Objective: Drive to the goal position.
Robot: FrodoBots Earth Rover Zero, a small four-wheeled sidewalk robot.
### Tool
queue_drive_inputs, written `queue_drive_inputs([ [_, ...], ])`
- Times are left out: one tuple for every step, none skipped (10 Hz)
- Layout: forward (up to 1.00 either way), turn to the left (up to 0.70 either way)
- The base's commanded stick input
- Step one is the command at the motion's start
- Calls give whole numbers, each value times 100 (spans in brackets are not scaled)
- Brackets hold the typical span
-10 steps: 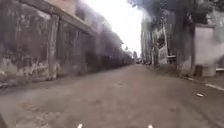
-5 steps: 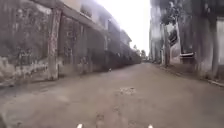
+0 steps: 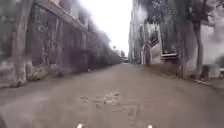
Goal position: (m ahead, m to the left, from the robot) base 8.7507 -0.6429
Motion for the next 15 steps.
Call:
queue_drive_inputs([
  [100,7],
  [100,7],
  [100,7],
  [100,7],
  [100,7],
  [100,7],
  [100,7],
  [100,7],
  [100,7],
  [100,7],
  [100,7],
  [100,7],
  [100,7],
  [100,7],
  [100,7],
])
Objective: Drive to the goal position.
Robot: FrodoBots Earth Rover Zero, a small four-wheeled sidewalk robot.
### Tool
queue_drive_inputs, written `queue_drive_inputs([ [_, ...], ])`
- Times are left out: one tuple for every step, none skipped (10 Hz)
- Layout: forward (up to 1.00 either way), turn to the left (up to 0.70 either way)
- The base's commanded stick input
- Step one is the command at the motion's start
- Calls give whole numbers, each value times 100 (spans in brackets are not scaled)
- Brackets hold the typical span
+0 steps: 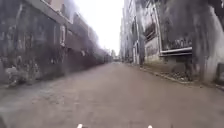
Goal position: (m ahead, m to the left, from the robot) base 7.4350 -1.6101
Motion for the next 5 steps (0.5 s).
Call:
queue_drive_inputs([
  [100,7],
  [100,7],
  [100,7],
  [100,7],
  [100,7],
])
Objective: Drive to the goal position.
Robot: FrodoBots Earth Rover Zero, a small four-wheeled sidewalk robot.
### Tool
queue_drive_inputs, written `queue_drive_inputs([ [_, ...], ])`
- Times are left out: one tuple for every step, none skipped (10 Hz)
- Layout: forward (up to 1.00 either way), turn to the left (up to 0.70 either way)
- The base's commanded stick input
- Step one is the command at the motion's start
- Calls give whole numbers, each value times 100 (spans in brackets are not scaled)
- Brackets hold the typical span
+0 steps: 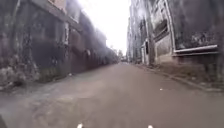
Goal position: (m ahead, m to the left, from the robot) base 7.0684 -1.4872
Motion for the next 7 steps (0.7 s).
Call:
queue_drive_inputs([
  [100,7],
  [100,-14],
  [100,-33],
  [100,-33],
  [100,-33],
  [100,-33],
  [100,-15],
])
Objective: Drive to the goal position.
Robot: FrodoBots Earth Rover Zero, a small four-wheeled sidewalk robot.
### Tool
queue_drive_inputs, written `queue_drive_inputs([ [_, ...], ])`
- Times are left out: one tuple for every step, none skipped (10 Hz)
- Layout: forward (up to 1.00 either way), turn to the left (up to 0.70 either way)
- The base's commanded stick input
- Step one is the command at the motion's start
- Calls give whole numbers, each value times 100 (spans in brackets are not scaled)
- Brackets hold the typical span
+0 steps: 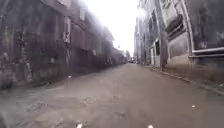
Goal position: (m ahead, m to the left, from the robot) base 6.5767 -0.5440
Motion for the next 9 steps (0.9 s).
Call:
queue_drive_inputs([
  [100,7],
  [100,7],
  [100,7],
  [100,7],
  [100,7],
  [100,7],
  [100,7],
  [100,7],
  [100,7],
])
